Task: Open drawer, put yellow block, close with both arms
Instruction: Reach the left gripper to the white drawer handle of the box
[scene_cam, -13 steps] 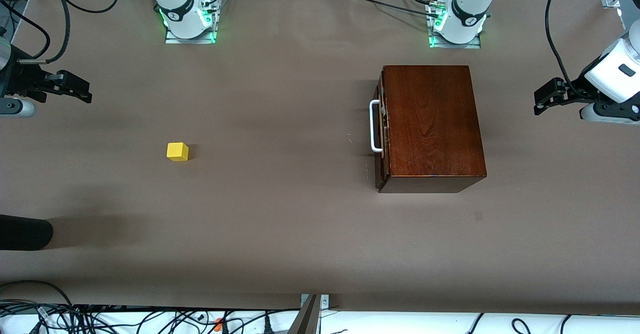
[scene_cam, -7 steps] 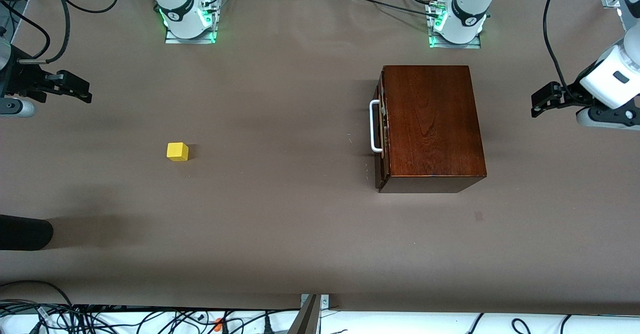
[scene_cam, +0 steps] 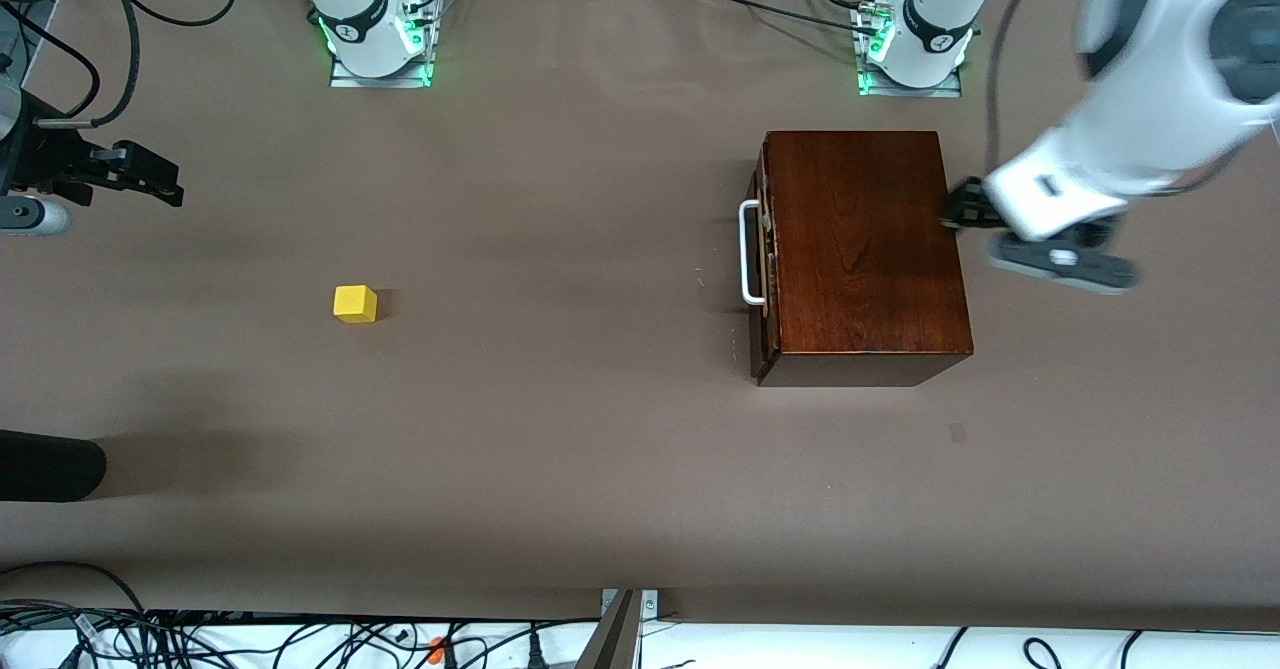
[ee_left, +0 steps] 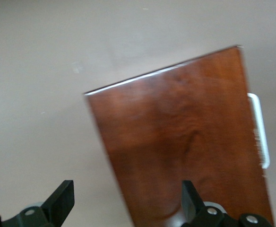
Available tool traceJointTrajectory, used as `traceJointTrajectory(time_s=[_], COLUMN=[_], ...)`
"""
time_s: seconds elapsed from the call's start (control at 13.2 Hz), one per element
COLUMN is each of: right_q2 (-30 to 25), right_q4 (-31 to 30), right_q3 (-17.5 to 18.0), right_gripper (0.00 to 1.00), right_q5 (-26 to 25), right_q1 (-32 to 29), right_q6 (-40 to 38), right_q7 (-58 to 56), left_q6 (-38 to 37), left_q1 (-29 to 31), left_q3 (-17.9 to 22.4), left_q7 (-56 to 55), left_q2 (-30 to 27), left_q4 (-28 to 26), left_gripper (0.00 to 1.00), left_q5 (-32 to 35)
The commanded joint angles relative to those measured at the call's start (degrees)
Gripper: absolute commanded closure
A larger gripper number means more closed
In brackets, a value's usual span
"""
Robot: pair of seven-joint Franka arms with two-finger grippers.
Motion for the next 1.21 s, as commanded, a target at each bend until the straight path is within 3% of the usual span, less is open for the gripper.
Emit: traceJointTrajectory(time_s=[0.0, 0.3, 0.6, 1.13], right_q2=[0.7, 0.7, 0.7, 0.7], right_q4=[1.6, 1.6, 1.6, 1.6], right_q3=[0.2, 0.2, 0.2, 0.3], right_gripper=[0.0, 0.0, 0.0, 0.0], right_q5=[0.8, 0.8, 0.8, 0.8], right_q1=[-0.6, -0.6, -0.6, -0.6], right_q6=[-0.6, -0.6, -0.6, -0.6], right_q7=[-0.2, -0.2, -0.2, -0.3], left_q6=[1.1, 7.8, 12.2, 11.8], left_q1=[-8.7, -19.7, -26.7, -27.8], left_q3=[0.7, 0.8, 0.8, 0.8], left_q7=[-7.2, -21.4, -27.7, -36.7], left_q2=[5.3, 14.1, 21.1, 22.0], left_q4=[4.8, 7.9, 7.8, 4.3], left_gripper=[0.0, 0.0, 0.0, 0.0], left_q5=[-0.8, 0.3, 9.6, 11.4])
